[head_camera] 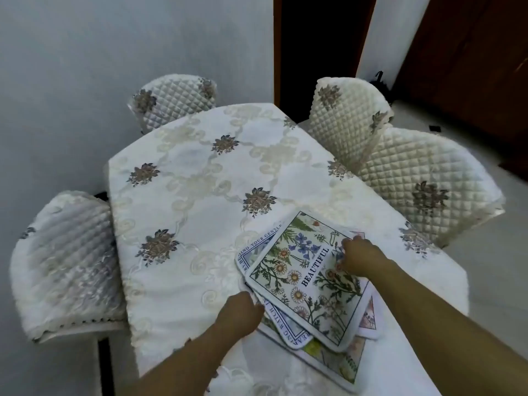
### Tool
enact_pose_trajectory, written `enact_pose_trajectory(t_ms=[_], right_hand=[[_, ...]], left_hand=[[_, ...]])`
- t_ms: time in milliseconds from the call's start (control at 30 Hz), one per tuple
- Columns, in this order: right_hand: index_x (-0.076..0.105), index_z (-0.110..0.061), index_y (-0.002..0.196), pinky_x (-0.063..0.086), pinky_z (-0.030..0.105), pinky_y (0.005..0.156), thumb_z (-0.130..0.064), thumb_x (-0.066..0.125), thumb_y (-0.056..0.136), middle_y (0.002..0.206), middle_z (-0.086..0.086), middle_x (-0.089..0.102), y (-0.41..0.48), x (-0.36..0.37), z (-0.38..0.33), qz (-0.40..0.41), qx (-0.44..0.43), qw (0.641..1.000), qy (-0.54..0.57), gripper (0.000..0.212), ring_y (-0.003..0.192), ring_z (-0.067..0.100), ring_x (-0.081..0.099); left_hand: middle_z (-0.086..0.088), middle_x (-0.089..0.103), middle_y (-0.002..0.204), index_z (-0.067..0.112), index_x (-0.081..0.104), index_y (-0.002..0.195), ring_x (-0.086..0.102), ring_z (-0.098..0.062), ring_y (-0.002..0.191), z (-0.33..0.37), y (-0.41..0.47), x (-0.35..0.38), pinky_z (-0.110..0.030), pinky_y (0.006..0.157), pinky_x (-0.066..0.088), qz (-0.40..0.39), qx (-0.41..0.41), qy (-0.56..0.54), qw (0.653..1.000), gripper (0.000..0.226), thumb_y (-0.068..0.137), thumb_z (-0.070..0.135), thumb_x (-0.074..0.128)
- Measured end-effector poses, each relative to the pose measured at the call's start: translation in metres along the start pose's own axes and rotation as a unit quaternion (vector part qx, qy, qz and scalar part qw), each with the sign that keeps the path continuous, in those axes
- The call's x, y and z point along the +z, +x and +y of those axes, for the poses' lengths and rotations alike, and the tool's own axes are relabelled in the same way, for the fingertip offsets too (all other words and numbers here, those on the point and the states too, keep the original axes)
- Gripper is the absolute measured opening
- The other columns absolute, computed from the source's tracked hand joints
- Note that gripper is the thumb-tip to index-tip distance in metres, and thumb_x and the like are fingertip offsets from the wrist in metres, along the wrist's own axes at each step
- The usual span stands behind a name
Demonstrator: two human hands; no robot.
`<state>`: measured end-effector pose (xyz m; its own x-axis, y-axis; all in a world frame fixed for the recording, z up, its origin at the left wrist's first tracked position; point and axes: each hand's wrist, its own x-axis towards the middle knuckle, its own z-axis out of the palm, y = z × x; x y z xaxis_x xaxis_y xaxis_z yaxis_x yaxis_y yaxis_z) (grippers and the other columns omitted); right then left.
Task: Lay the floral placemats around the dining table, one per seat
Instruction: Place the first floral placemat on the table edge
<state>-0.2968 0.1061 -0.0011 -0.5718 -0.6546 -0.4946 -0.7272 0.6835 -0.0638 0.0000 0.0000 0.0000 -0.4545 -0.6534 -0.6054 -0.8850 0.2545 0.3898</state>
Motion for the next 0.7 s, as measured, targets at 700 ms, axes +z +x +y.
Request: enact_pose_trajectory(t_ms=[700], right_hand=[[0.054, -0.013, 0.109, 0.045, 0.038, 0.08, -0.029, 0.05, 0.091, 0.11, 0.014, 0.061, 0.049, 0.015, 0.033, 0.043, 0.071, 0.993, 0.081, 0.024, 0.1, 0.034, 0.059]], left_hand=[[-0.009, 0.053, 0.053, 0.008, 0.055, 0.081, 0.046, -0.019, 0.045, 0.026, 0.029, 0.062, -0.025, 0.051, 0.036, -0.046, -0.219, -0.467, 0.856, 0.015, 0.095, 0.014, 0.055]])
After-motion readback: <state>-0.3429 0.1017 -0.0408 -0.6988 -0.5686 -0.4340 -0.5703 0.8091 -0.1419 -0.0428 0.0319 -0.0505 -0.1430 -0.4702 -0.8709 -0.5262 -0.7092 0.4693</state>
